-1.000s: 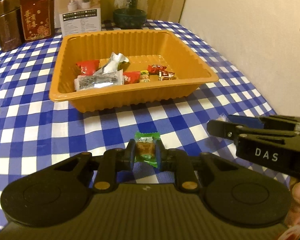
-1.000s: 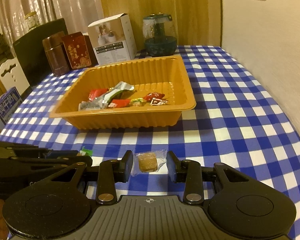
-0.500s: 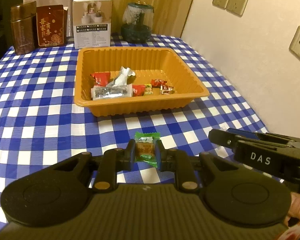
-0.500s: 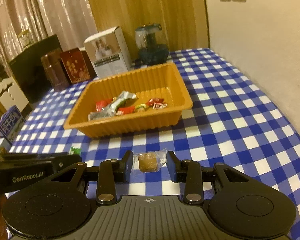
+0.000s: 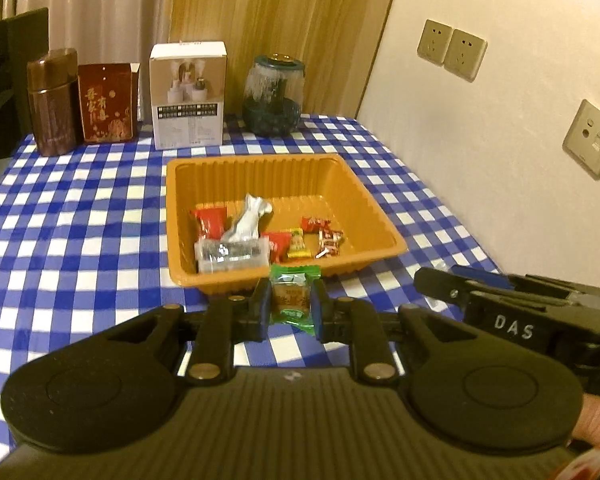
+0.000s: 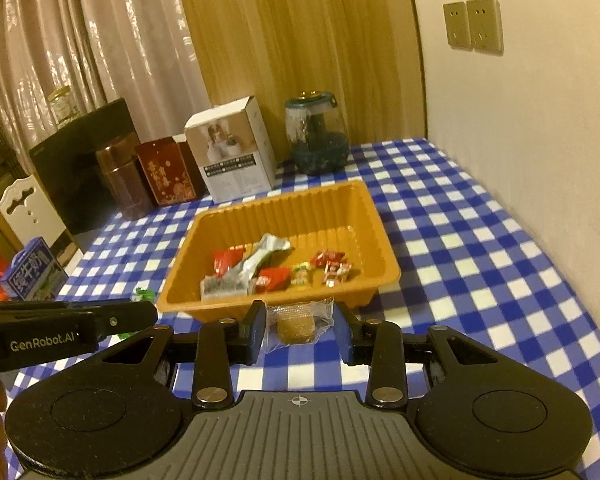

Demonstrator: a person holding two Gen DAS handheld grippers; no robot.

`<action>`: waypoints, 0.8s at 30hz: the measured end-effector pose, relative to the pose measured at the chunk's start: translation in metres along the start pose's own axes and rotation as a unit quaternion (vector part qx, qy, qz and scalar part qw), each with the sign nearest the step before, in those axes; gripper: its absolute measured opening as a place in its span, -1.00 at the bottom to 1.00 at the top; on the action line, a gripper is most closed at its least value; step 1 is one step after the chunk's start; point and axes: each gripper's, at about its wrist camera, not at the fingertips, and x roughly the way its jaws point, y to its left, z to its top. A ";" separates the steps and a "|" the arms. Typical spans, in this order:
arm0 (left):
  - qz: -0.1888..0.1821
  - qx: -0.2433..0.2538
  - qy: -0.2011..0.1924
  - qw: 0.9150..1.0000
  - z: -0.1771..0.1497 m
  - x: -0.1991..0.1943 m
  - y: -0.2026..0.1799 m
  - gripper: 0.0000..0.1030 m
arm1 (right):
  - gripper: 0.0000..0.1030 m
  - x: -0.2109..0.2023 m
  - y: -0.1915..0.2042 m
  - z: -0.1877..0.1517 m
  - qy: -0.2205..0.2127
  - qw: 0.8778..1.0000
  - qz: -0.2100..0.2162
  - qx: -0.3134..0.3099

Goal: Organize snacks
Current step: 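Carry the green candy and brown square candy up over the orange tray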

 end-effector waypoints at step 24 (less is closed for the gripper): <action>0.016 0.057 0.035 0.998 0.071 0.078 0.027 -0.65 | -0.28 0.099 -0.003 0.076 0.072 0.996 0.015 -0.049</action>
